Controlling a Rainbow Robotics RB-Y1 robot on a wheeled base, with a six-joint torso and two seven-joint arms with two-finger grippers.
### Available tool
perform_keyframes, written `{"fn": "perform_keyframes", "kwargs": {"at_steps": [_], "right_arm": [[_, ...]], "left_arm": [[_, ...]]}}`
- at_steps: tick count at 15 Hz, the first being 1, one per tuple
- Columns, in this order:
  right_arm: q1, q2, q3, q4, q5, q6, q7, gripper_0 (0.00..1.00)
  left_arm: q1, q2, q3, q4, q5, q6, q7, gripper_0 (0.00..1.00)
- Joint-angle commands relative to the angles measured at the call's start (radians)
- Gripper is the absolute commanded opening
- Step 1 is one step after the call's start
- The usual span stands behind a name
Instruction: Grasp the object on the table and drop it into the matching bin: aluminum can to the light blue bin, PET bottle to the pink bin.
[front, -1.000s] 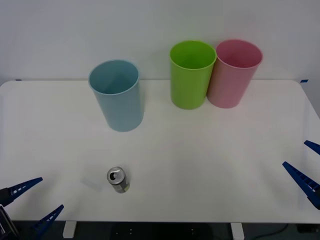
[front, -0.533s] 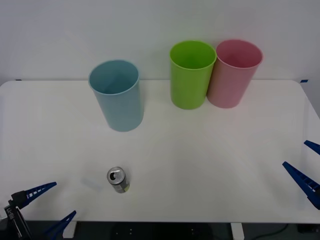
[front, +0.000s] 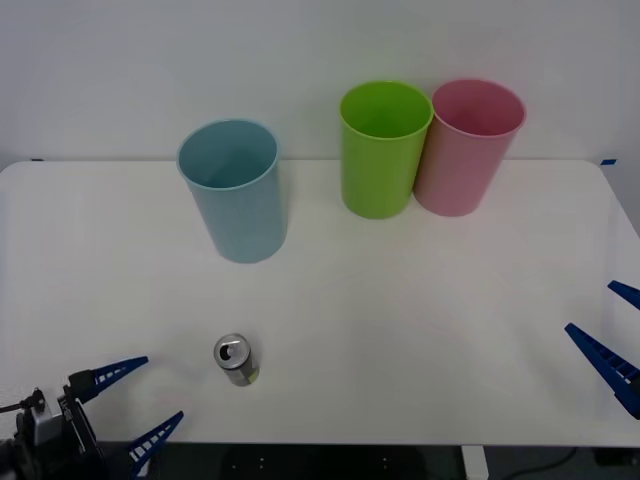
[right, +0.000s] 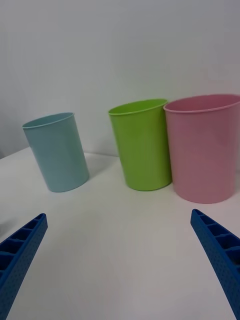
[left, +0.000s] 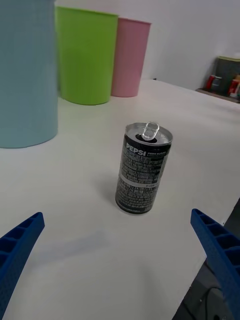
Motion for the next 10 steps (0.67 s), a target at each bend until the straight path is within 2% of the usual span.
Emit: {"fn": "perform_keyframes", "kwargs": {"at_steps": [1,2,5,7,10], "right_arm": [[0.0,0.0,0.0,0.0,0.0,0.0,0.0,1.0],[0.0,0.0,0.0,0.0,0.0,0.0,0.0,1.0],[0.0,0.0,0.0,0.0,0.0,0.0,0.0,1.0],[0.0,0.0,0.0,0.0,0.0,0.0,0.0,1.0],[0.0,0.0,0.0,0.0,0.0,0.0,0.0,1.0]], "left_arm": [[-0.05,-0.006,-0.034,0.055,0.0,0.0,-0.029,1.0],[-0.073,-0.006,-0.047,0.083,0.0,0.001,-0.071,1.0],[-0.121,-0.013,-0.077,0.129,0.001,0.001,-0.094,1.0],[-0.138,-0.036,-0.079,0.144,0.0,0.003,-0.146,1.0],[-0.167,-0.076,-0.077,0.163,-0.025,0.007,-0.16,1.0]]}}
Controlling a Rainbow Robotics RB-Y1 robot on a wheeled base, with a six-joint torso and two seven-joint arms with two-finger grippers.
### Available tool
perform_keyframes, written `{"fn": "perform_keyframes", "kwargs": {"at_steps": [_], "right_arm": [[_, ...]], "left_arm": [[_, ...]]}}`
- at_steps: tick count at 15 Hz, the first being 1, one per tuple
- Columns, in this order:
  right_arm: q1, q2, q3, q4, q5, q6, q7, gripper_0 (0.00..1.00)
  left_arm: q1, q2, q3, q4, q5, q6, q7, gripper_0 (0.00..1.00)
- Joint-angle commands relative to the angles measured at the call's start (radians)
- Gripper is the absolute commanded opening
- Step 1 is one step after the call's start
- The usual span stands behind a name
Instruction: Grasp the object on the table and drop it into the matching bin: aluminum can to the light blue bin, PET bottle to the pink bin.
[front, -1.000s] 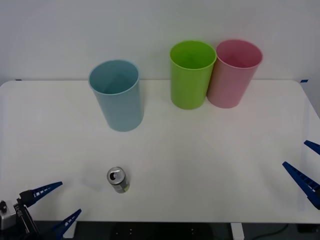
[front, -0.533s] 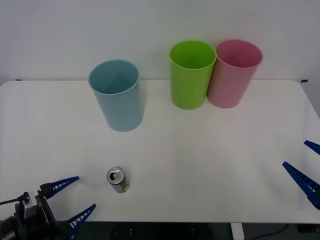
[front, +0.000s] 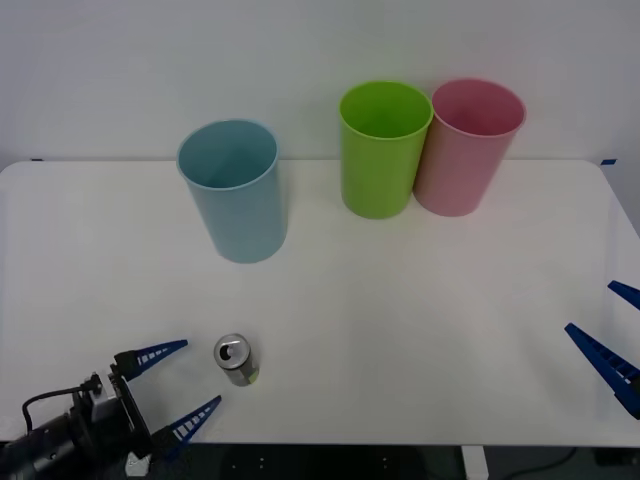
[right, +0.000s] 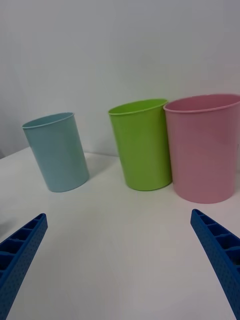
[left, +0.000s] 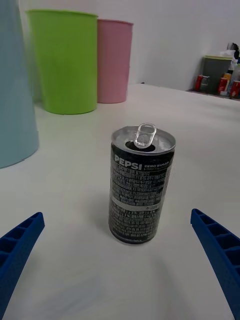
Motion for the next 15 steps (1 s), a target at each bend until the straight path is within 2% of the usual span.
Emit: {"fn": "perform_keyframes", "kwargs": {"at_steps": [1,9,15], "right_arm": [[0.0,0.0,0.0,0.0,0.0,0.0,0.0,1.0],[0.0,0.0,0.0,0.0,0.0,0.0,0.0,1.0],[0.0,0.0,0.0,0.0,0.0,0.0,0.0,1.0]], "left_arm": [[-0.025,-0.033,0.0,0.009,-0.026,0.007,-0.005,1.0],[-0.071,-0.095,0.0,0.009,-0.115,0.026,-0.009,1.0],[-0.114,-0.123,-0.008,0.038,-0.146,0.044,-0.01,1.0]]}}
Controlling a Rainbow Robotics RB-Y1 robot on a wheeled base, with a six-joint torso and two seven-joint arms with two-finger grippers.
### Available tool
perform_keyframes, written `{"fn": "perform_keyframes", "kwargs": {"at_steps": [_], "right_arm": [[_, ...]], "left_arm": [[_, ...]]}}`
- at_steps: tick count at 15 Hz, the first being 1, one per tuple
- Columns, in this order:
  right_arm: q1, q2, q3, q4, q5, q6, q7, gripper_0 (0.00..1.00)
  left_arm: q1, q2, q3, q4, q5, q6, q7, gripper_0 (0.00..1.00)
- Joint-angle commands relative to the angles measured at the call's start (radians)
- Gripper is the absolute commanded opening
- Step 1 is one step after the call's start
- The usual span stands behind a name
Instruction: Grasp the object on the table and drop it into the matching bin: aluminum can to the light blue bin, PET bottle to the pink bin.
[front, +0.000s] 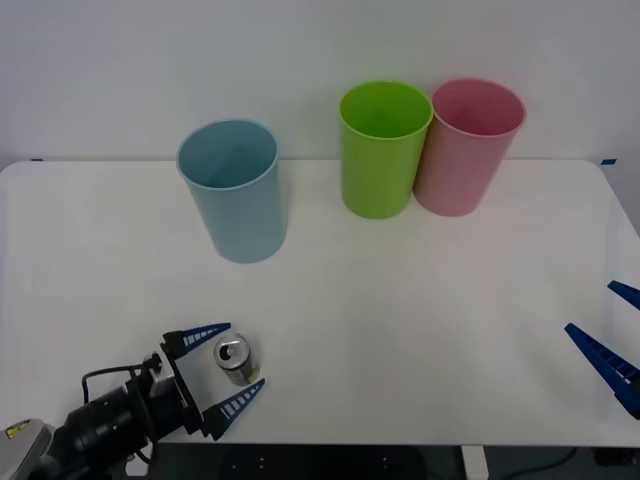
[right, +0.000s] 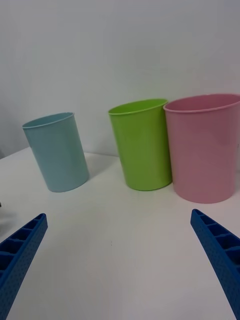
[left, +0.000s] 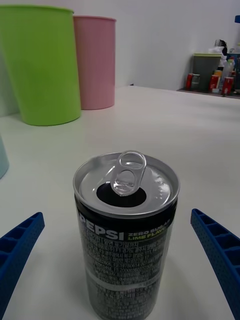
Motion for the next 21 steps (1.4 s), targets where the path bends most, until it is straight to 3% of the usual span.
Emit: {"fn": "perform_keyframes", "kwargs": {"at_steps": [1,7,8,9,10,12,21], "right_arm": [[0.0,0.0,0.0,0.0,0.0,0.0,0.0,1.0],[0.0,0.0,0.0,0.0,0.0,0.0,0.0,1.0],[0.0,0.0,0.0,0.0,0.0,0.0,0.0,1.0],[0.0,0.0,0.0,0.0,0.0,0.0,0.0,1.0],[0.0,0.0,0.0,0.0,0.0,0.0,0.0,1.0],[0.0,0.0,0.0,0.0,0.0,0.0,0.0,1.0],[0.0,0.0,0.0,0.0,0.0,0.0,0.0,1.0]], "left_arm": [[-0.027,-0.003,-0.009,0.035,-0.002,0.001,-0.007,1.0],[-0.032,-0.003,-0.015,0.042,-0.002,0.001,-0.01,1.0],[-0.032,-0.003,-0.015,0.042,-0.002,0.001,-0.008,0.74],[-0.032,-0.003,-0.015,0.042,-0.002,0.001,-0.008,0.29],[-0.032,-0.003,-0.015,0.042,-0.002,0.001,-0.008,0.15],[-0.032,-0.003,-0.015,0.042,-0.002,0.001,-0.007,0.0],[-0.027,-0.003,-0.006,0.042,0.027,0.001,0.005,0.0]]}}
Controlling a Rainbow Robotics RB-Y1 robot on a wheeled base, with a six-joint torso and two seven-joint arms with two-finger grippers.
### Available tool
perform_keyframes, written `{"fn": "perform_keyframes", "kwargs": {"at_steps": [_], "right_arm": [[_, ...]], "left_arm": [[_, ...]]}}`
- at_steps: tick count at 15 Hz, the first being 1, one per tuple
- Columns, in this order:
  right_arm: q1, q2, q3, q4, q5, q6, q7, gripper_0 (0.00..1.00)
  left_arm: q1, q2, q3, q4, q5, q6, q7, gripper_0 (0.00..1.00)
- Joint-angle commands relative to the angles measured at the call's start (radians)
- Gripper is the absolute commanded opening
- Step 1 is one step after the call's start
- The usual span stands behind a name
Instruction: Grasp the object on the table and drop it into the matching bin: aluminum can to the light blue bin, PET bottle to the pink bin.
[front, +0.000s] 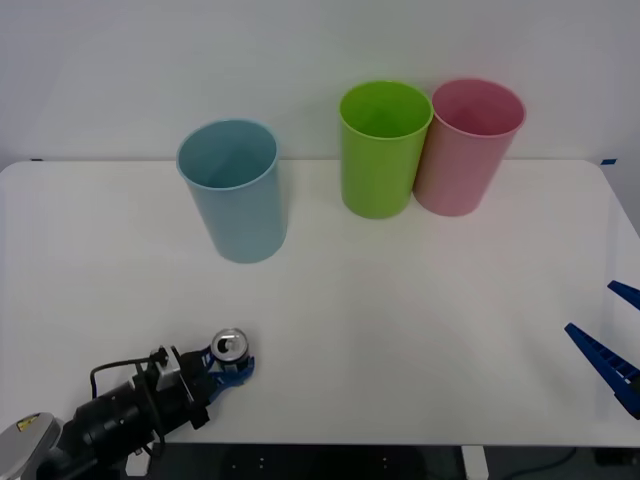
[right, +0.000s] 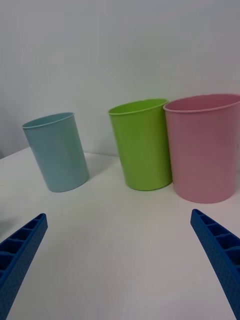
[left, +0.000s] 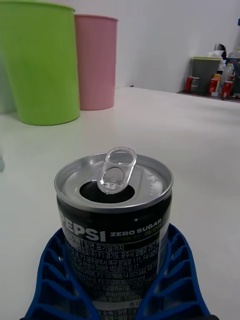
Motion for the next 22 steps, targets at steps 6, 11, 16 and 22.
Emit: {"fn": "perform_keyframes", "kwargs": {"at_steps": [6,11,16,22], "right_arm": [[0.0,0.0,0.0,0.0,0.0,0.0,0.0,1.0],[0.0,0.0,0.0,0.0,0.0,0.0,0.0,1.0],[0.0,0.0,0.0,0.0,0.0,0.0,0.0,1.0],[0.0,0.0,0.0,0.0,0.0,0.0,0.0,1.0]], "left_arm": [[0.014,0.014,0.049,-0.04,0.06,-0.002,0.023,0.0],[0.075,0.018,0.12,-0.196,0.077,0.0,0.172,0.0],[0.103,0.018,0.173,-0.336,0.105,0.026,0.338,0.0],[0.096,0.018,0.244,-0.499,0.109,0.091,0.543,0.0]]}}
